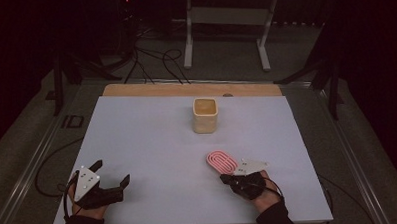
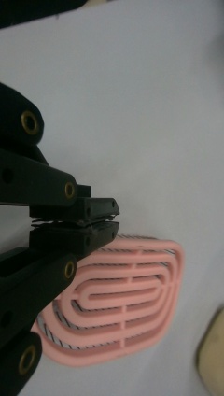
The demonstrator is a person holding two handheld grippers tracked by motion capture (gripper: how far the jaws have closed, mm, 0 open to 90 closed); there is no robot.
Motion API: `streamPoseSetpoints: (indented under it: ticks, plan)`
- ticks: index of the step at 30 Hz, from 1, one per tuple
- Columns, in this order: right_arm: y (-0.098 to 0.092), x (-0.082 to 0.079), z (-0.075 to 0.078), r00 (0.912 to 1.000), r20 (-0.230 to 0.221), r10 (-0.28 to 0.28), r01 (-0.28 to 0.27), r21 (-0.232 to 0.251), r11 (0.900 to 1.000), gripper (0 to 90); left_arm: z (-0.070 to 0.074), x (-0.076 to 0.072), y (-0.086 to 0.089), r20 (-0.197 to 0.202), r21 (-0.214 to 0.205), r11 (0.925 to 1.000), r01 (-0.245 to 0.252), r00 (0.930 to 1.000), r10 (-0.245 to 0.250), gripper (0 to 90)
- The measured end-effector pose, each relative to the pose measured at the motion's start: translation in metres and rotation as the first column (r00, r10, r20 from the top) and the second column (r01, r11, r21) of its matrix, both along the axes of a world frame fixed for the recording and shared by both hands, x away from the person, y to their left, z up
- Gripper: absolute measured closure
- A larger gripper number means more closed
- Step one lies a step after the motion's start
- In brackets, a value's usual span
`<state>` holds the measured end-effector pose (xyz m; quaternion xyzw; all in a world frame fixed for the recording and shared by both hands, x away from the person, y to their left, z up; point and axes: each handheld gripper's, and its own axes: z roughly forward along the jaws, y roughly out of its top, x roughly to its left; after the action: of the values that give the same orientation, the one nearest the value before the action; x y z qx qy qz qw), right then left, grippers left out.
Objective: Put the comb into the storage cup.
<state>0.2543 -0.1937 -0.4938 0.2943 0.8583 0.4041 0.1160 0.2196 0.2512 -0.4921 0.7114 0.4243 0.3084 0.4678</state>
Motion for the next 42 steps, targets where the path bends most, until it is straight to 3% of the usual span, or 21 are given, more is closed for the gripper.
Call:
streamPoseSetpoints:
  ticks: [9,12,14,16,26,36,42]
  plan:
    - [-0.014,0.002,0.014,0.9983,0.050,-0.031,0.026,0.097,0.9949,78.8,0.000,0.000,0.000,0.000,0.000,1.0000,-0.001,1.0000,0.001,0.2]
    - [-0.021,0.003,0.021,0.9956,0.080,-0.047,0.036,0.131,0.9907,73.0,0.000,0.000,0.000,0.001,0.000,1.0000,-0.002,1.0000,0.002,0.1]
    - [-0.030,0.003,0.027,0.9890,0.115,-0.093,0.072,0.173,0.9824,64.3,0.000,0.000,0.000,0.002,0.000,1.0000,-0.001,1.0000,0.001,0.1]
    - [-0.032,0.003,0.028,0.9876,0.121,-0.100,0.077,0.183,0.9801,62.5,0.000,0.000,0.000,0.005,0.001,1.0000,-0.002,1.0000,0.002,0.1]
    - [-0.059,-0.003,0.035,0.9575,0.178,-0.227,0.170,0.285,0.9432,34.5,0.005,-0.003,0.000,0.028,-0.003,1.0000,0.006,0.9996,-0.005,0.1]
    - [-0.078,-0.010,0.032,0.9129,0.230,-0.337,0.273,0.269,0.9236,13.5,0.011,-0.008,0.001,0.054,-0.001,0.9998,0.019,0.9983,-0.019,0.1]
    - [-0.089,-0.013,0.029,0.9009,0.226,-0.370,0.301,0.290,0.9087,9.3,0.014,-0.008,0.002,0.055,-0.012,0.9997,0.023,0.9982,-0.022,0.0]
